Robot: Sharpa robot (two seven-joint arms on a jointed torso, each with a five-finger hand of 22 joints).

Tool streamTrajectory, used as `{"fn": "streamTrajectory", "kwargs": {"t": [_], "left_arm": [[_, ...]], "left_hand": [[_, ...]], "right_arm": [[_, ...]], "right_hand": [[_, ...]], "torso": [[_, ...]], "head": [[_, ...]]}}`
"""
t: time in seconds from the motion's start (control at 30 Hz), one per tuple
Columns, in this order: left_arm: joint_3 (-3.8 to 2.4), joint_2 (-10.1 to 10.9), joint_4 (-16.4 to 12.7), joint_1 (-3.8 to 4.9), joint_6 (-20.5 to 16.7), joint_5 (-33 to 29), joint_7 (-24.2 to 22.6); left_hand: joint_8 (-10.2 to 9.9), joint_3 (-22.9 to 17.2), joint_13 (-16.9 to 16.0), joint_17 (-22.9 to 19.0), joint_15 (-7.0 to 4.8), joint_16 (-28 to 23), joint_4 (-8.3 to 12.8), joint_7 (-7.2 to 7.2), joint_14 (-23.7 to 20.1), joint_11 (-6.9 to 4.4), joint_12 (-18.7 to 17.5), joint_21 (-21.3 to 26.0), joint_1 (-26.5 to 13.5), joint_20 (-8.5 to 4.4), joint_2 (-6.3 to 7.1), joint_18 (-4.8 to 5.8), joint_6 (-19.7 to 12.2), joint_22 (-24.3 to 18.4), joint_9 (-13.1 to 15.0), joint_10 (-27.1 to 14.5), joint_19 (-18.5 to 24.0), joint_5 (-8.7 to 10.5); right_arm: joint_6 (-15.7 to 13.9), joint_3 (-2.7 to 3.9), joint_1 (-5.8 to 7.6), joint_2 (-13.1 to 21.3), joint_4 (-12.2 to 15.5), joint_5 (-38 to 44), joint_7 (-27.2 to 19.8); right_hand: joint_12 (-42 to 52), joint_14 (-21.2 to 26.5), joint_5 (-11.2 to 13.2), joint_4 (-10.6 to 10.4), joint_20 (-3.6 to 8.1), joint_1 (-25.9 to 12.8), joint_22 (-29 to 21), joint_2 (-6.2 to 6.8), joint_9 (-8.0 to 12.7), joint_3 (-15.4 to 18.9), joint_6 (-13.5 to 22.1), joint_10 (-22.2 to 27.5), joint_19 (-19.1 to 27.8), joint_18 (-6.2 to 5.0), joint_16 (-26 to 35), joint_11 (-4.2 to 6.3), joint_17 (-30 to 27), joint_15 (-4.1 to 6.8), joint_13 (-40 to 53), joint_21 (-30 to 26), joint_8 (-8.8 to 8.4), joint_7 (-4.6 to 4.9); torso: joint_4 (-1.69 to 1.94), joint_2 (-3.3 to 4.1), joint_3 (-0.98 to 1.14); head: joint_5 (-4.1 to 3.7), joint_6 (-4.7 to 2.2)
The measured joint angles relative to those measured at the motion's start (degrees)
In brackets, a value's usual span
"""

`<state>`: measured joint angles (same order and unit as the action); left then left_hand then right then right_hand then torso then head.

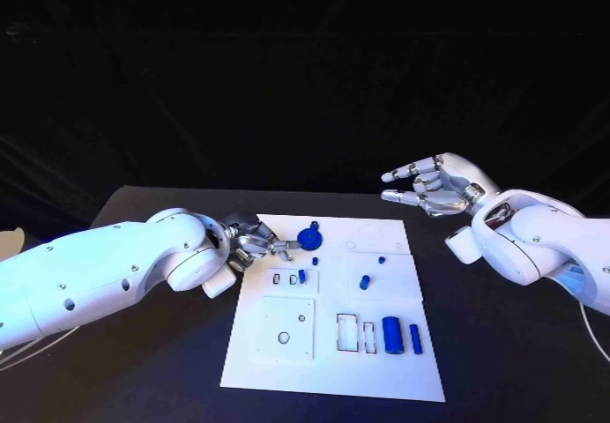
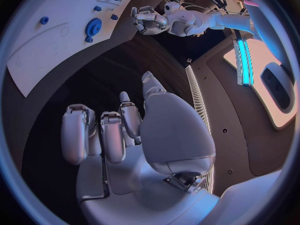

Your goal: Assemble the parts on the task board

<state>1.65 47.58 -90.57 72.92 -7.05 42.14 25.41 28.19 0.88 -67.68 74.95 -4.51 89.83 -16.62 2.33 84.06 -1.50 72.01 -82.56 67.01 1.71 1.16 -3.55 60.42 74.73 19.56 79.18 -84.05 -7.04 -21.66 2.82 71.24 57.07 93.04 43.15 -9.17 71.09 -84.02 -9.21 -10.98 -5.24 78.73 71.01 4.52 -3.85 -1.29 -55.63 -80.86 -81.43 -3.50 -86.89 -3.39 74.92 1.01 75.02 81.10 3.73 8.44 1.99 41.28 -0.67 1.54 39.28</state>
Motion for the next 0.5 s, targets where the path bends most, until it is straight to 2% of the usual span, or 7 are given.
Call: {"fn": "streamTrajectory", "kwargs": {"t": [0.13, 0.2, 0.23, 0.33, 0.37, 0.43, 0.5], "left_arm": [[-0.03, -2.55, 1.84, 1.11, 3.82, 6.92, 5.91], [-0.03, -3.59, 2.54, 1.37, 5.1, 8.81, 7.8], [-0.03, -4.09, 2.83, 1.46, 5.65, 9.56, 8.64], [-0.03, -5.66, 3.75, 1.69, 7.39, 11.36, 10.83], [-0.03, -6.12, 4.08, 1.76, 7.9, 11.75, 11.29], [-0.02, -7.16, 4.88, 1.91, 9.03, 12.44, 12.15], [-0.02, -8.23, 5.75, 2.03, 10.07, 12.97, 12.72]], "left_hand": [[4.02, 2.4, -1.33, 0.0, 0.0, 0.0, -0.04, -0.09, 0.0, -0.26, 0.97, -1.15, -0.39, 0.0, -0.39, 0.0, -2.43, 0.22, 4.09, 0.26, 0.0, 0.39], [5.76, 3.75, -2.56, 0.0, -0.36, 0.0, -0.13, -0.39, -0.09, -0.38, 1.99, -2.0, -0.62, 0.0, -0.62, 0.88, -3.13, 0.22, 6.11, 1.01, 0.0, 1.35], [6.41, 4.24, -2.97, -0.01, -0.53, 0.0, -0.15, -0.51, -0.08, -0.56, 2.37, -2.27, -0.88, -0.03, -0.88, 0.88, -3.42, 0.22, 6.91, 1.2, 0.03, 1.8], [7.78, 5.78, -3.92, -0.01, -0.53, 0.0, -0.12, -0.63, -0.08, -0.85, 3.0, -3.36, -1.34, -0.41, -1.33, 0.88, -3.53, 0.22, 8.82, 1.49, 0.01, 3.58], [8.11, 6.2, -4.07, -0.01, -0.53, 0.0, -0.15, -0.77, -0.08, -0.86, 3.0, -3.73, -1.84, -0.41, -1.24, 0.87, -3.68, 0.22, 9.28, 1.5, 0.01, 3.85], [8.32, 6.73, -4.27, -0.01, -0.53, 0.0, -0.15, -0.71, -0.08, -0.86, 3.01, -4.1, -1.84, -0.41, -1.21, 1.76, -3.85, 0.22, 9.86, 1.5, 0.01, 4.0], [8.43, 7.07, -4.36, -0.01, -0.53, 0.0, -0.15, -0.73, -0.08, -0.86, 3.01, -4.56, -2.14, -0.41, -1.52, 1.76, -4.05, 0.21, 10.2, 1.5, 0.01, 4.0]], "right_arm": [[0.06, -0.19, 0.03, -0.13, -0.23, -0.61, -0.02], [0.08, -0.24, 0.05, -0.24, -0.34, -0.68, -0.01], [0.08, -0.26, 0.05, -0.29, -0.39, -0.68, 0.01], [0.08, -0.37, 0.05, -0.5, -0.58, -0.68, 0.13], [0.08, -0.38, 0.05, -0.57, -0.62, -0.65, 0.17], [0.08, -0.43, 0.04, -0.72, -0.7, -0.55, 0.24], [0.08, -0.48, 0.0, -0.89, -0.84, -0.45, 0.33]], "right_hand": [[-0.11, 0.0, 0.0, 0.09, 0.11, 0.0, -0.06, 0.0, 0.0, 0.1, -0.13, 0.0, 0.11, 0.0, 0.0, 0.0, 0.0, 0.0, 0.0, -0.21, 0.0, -0.13], [-0.38, 0.0, 0.0, 0.16, 0.21, 0.0, -0.12, 0.0, 0.0, 0.17, -0.18, 0.0, 0.21, -0.01, 0.0, 0.0, 0.0, 0.0, 0.01, -0.35, 0.0, -0.18], [-0.38, 0.0, -0.12, 0.16, 0.21, 0.0, -0.12, 0.0, 0.0, 0.17, -0.18, 0.0, 0.21, -0.01, 0.0, 0.0, 0.0, 0.0, 0.02, -0.35, 0.0, -0.18], [-0.39, 0.0, -0.32, 0.16, 0.21, 0.0, -0.12, 0.0, 0.01, 0.17, -0.18, 0.0, 0.21, -0.01, 0.0, 0.0, -0.01, 0.0, 0.02, -0.35, 0.23, -0.18], [-0.39, 0.0, -0.32, 0.16, 0.21, 0.0, -0.12, 0.0, -0.02, 0.17, -0.18, 0.0, 0.21, -0.01, 0.0, 0.0, -0.01, 0.0, 0.02, -0.35, 0.23, -0.18], [-0.39, 0.0, -0.32, 0.16, 0.21, 0.0, -0.12, 0.0, -0.04, 0.17, -0.18, 0.0, 0.21, -0.01, 0.0, 0.0, -0.01, 0.0, 0.03, -0.35, 0.23, -0.18], [-0.39, 0.0, -0.32, 0.16, 0.21, 0.0, -0.12, 0.0, -0.04, 0.17, -0.17, 0.0, 0.2, -0.01, 0.0, 0.0, -0.01, 0.0, 0.03, -0.35, 0.23, -0.18]], "torso": [[-0.16, -0.19, 0.3], [-0.2, -0.23, 0.4], [-0.22, -0.24, 0.44], [-0.25, -0.26, 0.53], [-0.26, -0.26, 0.55], [-0.27, -0.26, 0.59], [-0.27, -0.26, 0.62]], "head": [[0.34, 0.23], [0.42, 0.34], [0.46, 0.38], [0.57, 0.44], [0.63, 0.48], [0.71, 0.57], [0.77, 0.65]]}}
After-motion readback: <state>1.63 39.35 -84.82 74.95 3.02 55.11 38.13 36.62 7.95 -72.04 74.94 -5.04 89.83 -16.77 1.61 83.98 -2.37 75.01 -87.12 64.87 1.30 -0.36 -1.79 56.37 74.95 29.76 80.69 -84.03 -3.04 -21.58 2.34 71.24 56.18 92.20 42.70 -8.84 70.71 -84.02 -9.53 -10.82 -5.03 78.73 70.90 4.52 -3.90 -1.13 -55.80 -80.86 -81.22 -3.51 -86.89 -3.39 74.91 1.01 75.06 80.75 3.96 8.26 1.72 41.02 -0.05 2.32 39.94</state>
